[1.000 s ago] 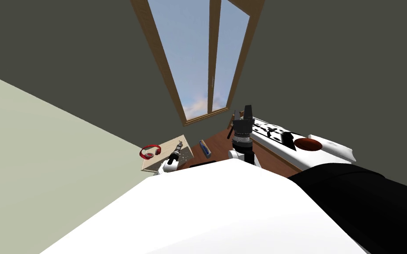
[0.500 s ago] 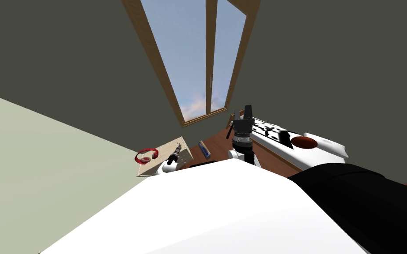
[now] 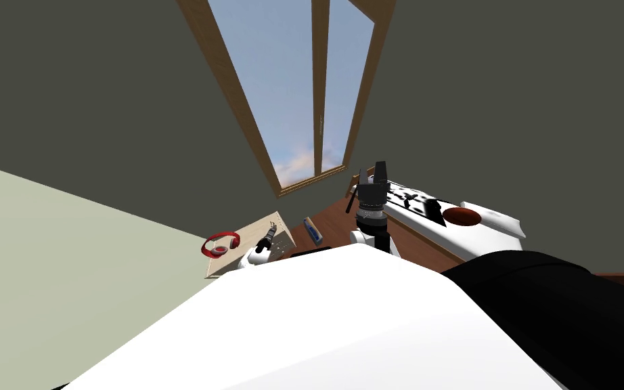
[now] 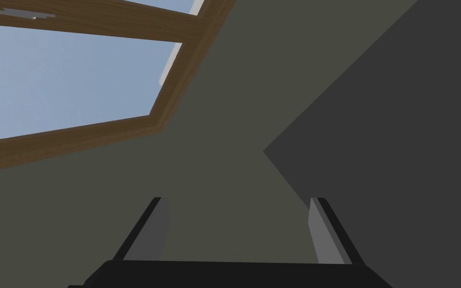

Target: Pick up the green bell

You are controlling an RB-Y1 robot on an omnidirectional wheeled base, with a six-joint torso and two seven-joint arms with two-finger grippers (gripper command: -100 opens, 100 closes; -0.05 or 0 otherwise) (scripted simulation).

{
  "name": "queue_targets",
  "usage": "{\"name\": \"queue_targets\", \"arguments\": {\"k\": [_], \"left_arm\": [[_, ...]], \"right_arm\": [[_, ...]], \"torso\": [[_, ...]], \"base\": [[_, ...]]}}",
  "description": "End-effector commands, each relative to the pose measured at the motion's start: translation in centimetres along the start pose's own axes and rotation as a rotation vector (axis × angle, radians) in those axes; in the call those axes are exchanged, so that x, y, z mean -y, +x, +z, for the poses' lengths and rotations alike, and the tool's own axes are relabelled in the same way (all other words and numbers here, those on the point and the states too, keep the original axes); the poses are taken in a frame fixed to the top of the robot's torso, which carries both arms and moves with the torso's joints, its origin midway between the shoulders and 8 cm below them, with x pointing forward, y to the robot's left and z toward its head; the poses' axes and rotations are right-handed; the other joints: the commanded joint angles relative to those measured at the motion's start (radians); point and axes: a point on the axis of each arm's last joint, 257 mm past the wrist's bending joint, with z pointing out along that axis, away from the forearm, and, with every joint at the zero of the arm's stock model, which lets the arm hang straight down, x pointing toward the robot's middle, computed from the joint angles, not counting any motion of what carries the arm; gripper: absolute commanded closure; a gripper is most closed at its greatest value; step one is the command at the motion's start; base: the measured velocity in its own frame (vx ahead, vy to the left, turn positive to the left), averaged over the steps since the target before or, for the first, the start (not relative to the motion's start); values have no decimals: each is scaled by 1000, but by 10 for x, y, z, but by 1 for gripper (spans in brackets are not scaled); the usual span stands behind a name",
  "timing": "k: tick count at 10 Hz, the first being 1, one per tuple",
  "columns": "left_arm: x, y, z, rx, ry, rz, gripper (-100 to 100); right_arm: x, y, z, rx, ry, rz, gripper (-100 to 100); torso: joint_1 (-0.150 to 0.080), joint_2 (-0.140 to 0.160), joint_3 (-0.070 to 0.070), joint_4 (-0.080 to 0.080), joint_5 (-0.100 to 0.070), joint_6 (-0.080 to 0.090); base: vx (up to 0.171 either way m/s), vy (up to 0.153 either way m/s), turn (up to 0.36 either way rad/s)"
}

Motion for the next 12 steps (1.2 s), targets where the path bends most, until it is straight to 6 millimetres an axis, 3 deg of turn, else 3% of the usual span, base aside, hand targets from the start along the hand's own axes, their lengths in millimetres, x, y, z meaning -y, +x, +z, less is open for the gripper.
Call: {"name": "queue_targets", "arguments": {"k": [1,5,9,10,11,12], "left_arm": [[-8,-1,2,-4,-18,5,-100],[-50,-9,5,-17,-127,33,-100],[-59,-12,5,-18,-152,37,-100],[-59,-12,5,-18,-153,38,0],[-67,-8,2,-20,-150,41,-100],[-72,-5,-1,-22,-148,43,-100]], "right_arm": [[0,0,0,0,0,0,0],[0,0,0,0,0,0,0],[0,0,0,0,0,0,0],[0,0,0,0,0,0,0],[0,0,0,0,0,0,0],[0,0,0,0,0,0,0]], "torso": [[0,0,0,0,0,0],[1,-2,-1,0,0,0],[0,-1,-1,0,0,0],[0,0,0,0,0,0],[0,1,1,0,0,0],[-1,-1,-1,0,0,0]], "base": [[25,-1,-35],[60,9,-93],[40,8,-36],[0,0,0],[65,-5,22],[92,-10,31]]}}
